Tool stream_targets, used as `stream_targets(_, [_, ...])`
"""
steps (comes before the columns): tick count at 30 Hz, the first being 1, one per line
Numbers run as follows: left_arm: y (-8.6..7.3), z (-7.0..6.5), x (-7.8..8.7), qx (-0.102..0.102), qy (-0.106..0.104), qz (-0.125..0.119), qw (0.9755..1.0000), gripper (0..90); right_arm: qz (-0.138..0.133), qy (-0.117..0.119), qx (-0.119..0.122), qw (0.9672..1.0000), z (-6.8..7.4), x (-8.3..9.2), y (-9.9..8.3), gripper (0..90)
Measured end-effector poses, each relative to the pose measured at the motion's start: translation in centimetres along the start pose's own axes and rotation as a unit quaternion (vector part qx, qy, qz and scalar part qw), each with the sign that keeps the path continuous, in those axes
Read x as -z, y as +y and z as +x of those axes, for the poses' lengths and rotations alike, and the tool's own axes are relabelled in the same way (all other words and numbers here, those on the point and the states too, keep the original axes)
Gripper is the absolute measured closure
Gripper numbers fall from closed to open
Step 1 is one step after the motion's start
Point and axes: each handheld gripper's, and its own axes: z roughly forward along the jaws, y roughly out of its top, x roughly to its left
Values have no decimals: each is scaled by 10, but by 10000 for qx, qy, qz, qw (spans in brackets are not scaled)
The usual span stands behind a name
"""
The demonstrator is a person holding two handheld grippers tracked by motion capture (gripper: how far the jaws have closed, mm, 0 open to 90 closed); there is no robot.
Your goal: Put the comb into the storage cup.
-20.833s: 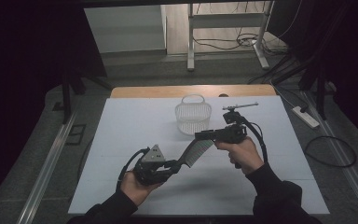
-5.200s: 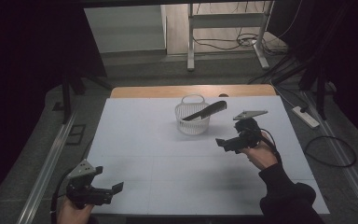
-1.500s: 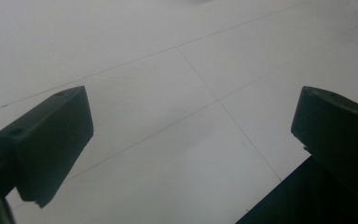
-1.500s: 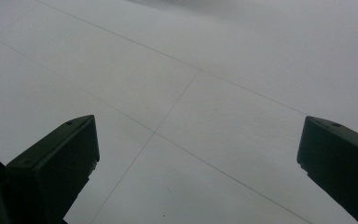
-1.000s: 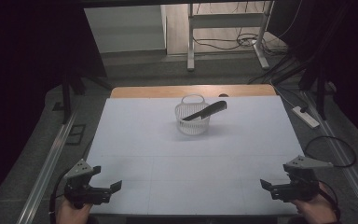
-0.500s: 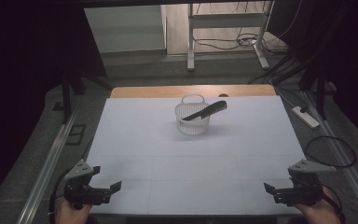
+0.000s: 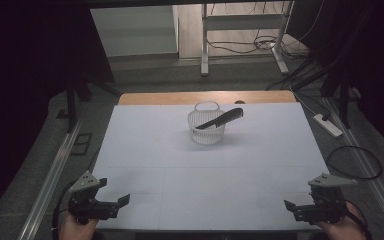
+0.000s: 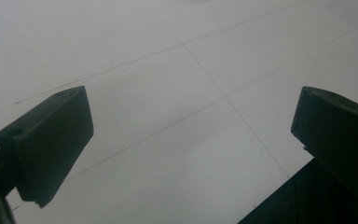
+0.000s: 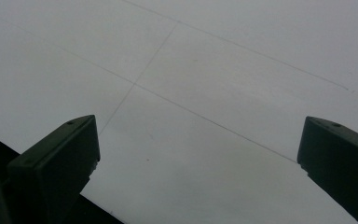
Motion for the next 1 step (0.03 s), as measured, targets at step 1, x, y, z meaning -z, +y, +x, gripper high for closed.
stream_targets(1, [0, 0, 0, -2, -2, 7, 10000, 0, 28, -12, 10, 10000, 0, 0, 0, 0])
